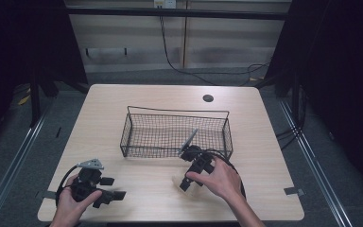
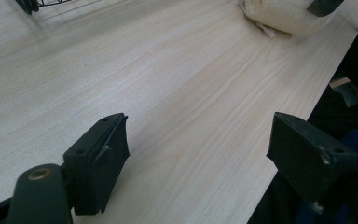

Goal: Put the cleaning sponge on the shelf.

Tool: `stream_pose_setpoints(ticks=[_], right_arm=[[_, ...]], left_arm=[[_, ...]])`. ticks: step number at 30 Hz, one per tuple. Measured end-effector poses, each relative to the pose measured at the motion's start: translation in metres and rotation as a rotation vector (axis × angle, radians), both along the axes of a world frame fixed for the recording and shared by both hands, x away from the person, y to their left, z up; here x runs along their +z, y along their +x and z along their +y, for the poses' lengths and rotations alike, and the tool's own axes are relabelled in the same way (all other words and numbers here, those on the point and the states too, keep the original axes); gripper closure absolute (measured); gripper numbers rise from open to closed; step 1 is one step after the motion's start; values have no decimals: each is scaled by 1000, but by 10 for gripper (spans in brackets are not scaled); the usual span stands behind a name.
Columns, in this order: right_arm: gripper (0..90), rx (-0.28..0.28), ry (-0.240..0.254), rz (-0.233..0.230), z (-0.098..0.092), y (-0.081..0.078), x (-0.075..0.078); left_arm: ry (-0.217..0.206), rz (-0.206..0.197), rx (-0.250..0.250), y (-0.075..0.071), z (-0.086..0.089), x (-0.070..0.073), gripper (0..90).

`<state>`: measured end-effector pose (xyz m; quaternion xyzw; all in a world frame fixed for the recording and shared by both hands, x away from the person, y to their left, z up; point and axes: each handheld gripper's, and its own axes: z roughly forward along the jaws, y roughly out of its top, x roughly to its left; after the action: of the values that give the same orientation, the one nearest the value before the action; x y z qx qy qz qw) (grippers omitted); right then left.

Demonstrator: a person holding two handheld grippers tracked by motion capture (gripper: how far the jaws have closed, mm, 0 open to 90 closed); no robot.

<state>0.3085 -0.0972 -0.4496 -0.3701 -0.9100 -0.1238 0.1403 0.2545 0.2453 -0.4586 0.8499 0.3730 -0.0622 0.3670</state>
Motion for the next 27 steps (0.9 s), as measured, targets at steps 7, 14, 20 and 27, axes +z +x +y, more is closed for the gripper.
stream_pose_setpoints(ticks=[7,14,20,27], right_arm=[[244,9,-21,7,4,-1,-3],[248,18,-33,18,4,-2,-2],[249,11,-25,17,4,-2,-1],[250,12,6,24,-1,-4,6]], left_arm=[[-1,0,0,0,0,0,197],[2,-2,0,0,0,0,197],[0,0,1,0,0,0,197],[2,0,1,0,0,0,197]])
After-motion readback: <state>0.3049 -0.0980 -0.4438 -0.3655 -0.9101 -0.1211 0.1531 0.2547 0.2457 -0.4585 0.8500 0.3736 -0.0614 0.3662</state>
